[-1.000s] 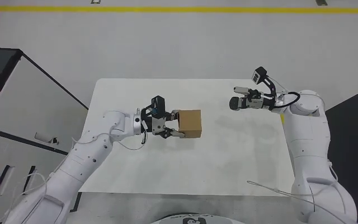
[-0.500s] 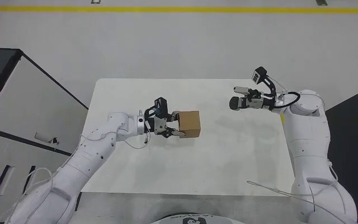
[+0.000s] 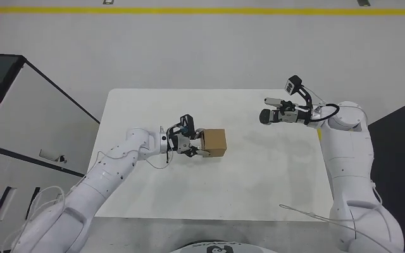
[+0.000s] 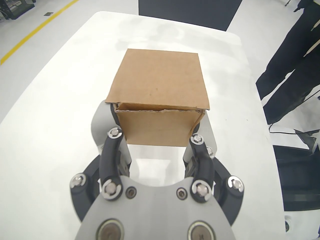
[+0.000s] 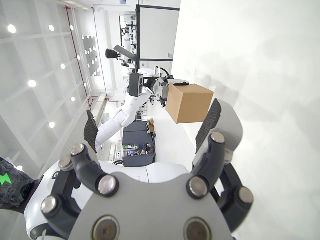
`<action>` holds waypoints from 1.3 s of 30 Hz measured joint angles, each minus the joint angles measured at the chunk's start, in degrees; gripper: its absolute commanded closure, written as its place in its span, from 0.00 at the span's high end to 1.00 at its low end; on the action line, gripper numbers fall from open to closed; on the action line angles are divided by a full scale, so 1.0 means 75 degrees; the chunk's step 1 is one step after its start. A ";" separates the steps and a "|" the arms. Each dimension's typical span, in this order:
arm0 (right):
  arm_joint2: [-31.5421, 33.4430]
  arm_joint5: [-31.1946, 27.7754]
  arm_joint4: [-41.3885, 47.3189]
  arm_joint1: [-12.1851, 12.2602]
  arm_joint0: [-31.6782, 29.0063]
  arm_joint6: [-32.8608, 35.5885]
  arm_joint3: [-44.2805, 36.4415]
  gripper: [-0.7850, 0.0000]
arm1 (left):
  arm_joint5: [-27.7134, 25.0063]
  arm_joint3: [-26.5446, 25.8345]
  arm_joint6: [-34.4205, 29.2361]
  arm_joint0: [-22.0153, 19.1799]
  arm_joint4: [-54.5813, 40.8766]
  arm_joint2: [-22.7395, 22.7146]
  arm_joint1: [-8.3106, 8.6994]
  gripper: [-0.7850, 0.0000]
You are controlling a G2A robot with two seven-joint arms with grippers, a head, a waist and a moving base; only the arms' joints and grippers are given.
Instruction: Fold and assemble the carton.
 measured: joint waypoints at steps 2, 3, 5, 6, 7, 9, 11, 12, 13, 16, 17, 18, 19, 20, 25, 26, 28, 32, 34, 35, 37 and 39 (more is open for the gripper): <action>0.0000 0.0000 0.0000 0.0000 0.0000 0.0000 0.0000 1.00 | 0.0117 0.0167 0.0364 -0.0009 0.0315 0.0107 -0.0051 0.00; 0.0000 0.0000 0.0000 0.0000 0.0000 0.0000 0.0000 1.00 | 0.0165 0.0263 0.0540 -0.0031 0.0435 0.0146 -0.0071 0.00; 0.0000 0.0000 0.0000 0.0000 0.0000 0.0000 0.0000 1.00 | 0.0270 0.0478 0.0907 -0.0094 0.0756 0.0258 -0.0124 0.00; 0.0000 0.0000 0.0000 0.0000 0.0000 0.0000 0.0000 1.00 | 0.0296 0.0571 0.1068 -0.0127 0.0870 0.0305 -0.0147 0.00; 0.0000 0.0000 0.0000 0.0000 0.0000 0.0000 0.0000 1.00 | 0.0343 0.0692 0.1270 -0.0180 0.1039 0.0373 -0.0181 0.00; 0.0000 0.0000 0.0000 0.0000 0.0000 0.0000 0.0000 1.00 | 0.0405 0.0885 0.1553 -0.0251 0.1264 0.0475 -0.0231 0.00; 0.0000 0.0000 0.0000 0.0000 0.0000 0.0000 0.0000 1.00 | 0.0409 0.1105 0.1850 -0.0331 0.1447 0.0592 -0.0294 0.00; 0.0000 0.0000 0.0000 0.0000 0.0000 0.0000 0.0000 1.00 | 0.0417 0.1200 0.1961 -0.0363 0.1512 0.0639 -0.0322 0.00; 0.0000 0.0000 0.0000 0.0000 0.0000 0.0000 0.0000 1.00 | 0.0419 0.1321 0.2096 -0.0402 0.1586 0.0702 -0.0359 0.00; 0.0000 0.0000 0.0000 0.0000 0.0000 0.0000 0.0000 1.00 | 0.0410 0.1612 0.2372 -0.0489 0.1697 0.0840 -0.0453 0.00; 0.0000 0.0000 0.0000 0.0000 0.0000 0.0000 0.0000 1.00 | 0.0416 0.1693 0.2438 -0.0512 0.1727 0.0878 -0.0481 0.00; 0.0000 0.0000 0.0000 0.0000 0.0000 0.0000 0.0000 1.00 | 0.0419 0.1769 0.2502 -0.0535 0.1755 0.0915 -0.0508 0.00; 0.0000 0.0000 0.0000 0.0000 0.0000 0.0000 0.0000 1.00 | 0.0424 0.1867 0.2581 -0.0562 0.1791 0.0962 -0.0543 0.00; 0.0000 0.0000 0.0000 0.0000 0.0000 0.0000 0.0000 1.00 | 0.0433 0.1939 0.2629 -0.0580 0.1822 0.0997 -0.0569 0.00; 0.0000 0.0000 0.0000 0.0000 0.0000 0.0000 0.0000 1.00 | 0.0523 0.2303 0.2853 -0.0660 0.1969 0.1148 -0.0693 0.00; 0.0000 0.0000 0.0000 0.0000 0.0000 0.0000 0.0000 1.00 | 0.0522 0.2366 0.2897 -0.0670 0.1975 0.1166 -0.0712 0.00; 0.0000 0.0000 0.0000 0.0000 0.0000 0.0000 0.0000 1.00 | 0.0512 0.2497 0.3000 -0.0702 0.1988 0.1203 -0.0755 0.28; 0.0000 0.0000 0.0000 0.0000 0.0000 0.0000 0.0000 1.00 | 0.0491 0.2698 0.3177 -0.0756 0.2067 0.1263 -0.0814 1.00; 0.0000 0.0000 0.0000 0.0000 0.0000 0.0000 0.0000 1.00 | 0.0466 0.2773 0.3286 -0.0778 0.2124 0.1285 -0.0832 1.00; 0.0000 0.0000 0.0000 0.0000 0.0000 0.0000 0.0000 1.00 | 0.0445 0.2795 0.3349 -0.0782 0.2140 0.1292 -0.0837 1.00; 0.0000 0.0000 0.0000 0.0000 0.0000 0.0000 0.0000 1.00 | 0.0420 0.2842 0.3491 -0.0791 0.2195 0.1299 -0.0840 1.00; 0.0000 0.0000 0.0000 0.0000 0.0000 0.0000 0.0000 1.00 | 0.0433 0.2872 0.3595 -0.0790 0.2251 0.1299 -0.0838 1.00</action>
